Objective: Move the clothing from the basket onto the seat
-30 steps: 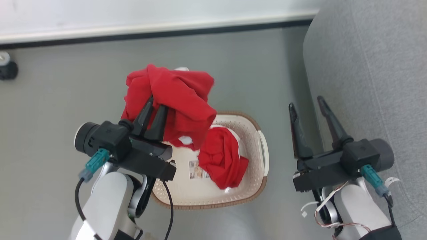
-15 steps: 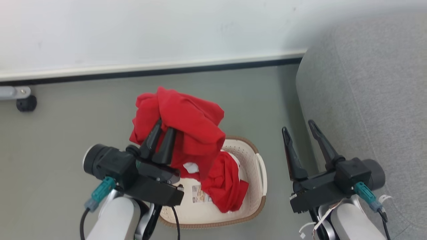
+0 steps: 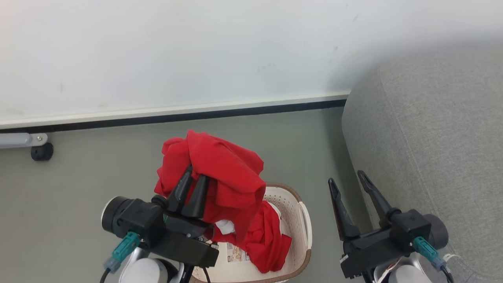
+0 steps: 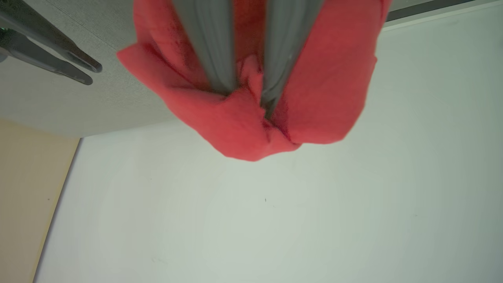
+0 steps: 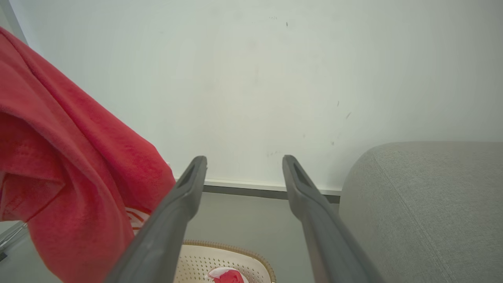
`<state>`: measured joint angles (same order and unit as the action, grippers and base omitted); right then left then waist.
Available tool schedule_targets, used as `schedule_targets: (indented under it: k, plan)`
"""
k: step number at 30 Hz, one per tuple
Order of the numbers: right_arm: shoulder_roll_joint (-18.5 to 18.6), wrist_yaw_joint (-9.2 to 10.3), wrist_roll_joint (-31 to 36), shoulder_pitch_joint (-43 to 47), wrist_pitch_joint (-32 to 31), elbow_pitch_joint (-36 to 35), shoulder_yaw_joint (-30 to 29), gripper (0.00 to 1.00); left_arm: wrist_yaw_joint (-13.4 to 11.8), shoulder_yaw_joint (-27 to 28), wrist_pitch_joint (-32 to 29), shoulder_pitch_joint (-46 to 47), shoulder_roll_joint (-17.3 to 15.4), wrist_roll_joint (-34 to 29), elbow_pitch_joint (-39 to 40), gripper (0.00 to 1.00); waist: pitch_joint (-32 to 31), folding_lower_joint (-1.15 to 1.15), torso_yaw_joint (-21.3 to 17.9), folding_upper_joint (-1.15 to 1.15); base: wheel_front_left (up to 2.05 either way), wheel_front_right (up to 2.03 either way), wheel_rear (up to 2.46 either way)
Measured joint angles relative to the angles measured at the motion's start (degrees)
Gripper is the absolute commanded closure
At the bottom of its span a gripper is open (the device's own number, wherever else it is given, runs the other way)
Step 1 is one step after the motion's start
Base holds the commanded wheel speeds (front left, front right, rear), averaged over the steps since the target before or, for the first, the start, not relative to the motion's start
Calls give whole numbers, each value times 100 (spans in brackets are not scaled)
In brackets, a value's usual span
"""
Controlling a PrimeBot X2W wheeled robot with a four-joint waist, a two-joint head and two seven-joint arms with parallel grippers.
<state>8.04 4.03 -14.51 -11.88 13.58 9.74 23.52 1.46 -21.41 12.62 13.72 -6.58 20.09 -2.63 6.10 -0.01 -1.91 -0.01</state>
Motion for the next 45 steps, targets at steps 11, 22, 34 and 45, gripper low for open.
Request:
schedule_targets:
  k: [11, 22, 34, 45]
  plan:
    - [42, 0, -19, 196, -142, -226, 12, 0, -122, -40, -194, -167, -9, 2, 316, 100, -161, 1, -32, 1, 0, 0, 0]
    - [66, 7, -24, 255, -244, -388, 8, 0, -201, -41, -343, -253, -13, 4, 477, 100, -195, 1, -57, 1, 0, 0, 0]
    - [66, 26, -25, 299, -303, -586, 38, 0, -254, -41, -465, -254, -26, 10, 590, 100, -198, 1, -82, 1, 0, 0, 0]
    - [-168, -309, -9, 180, -442, -1003, 780, 0, -293, -93, -556, -246, -20, 9, 679, 100, -162, 1, -51, 1, 0, 0, 0]
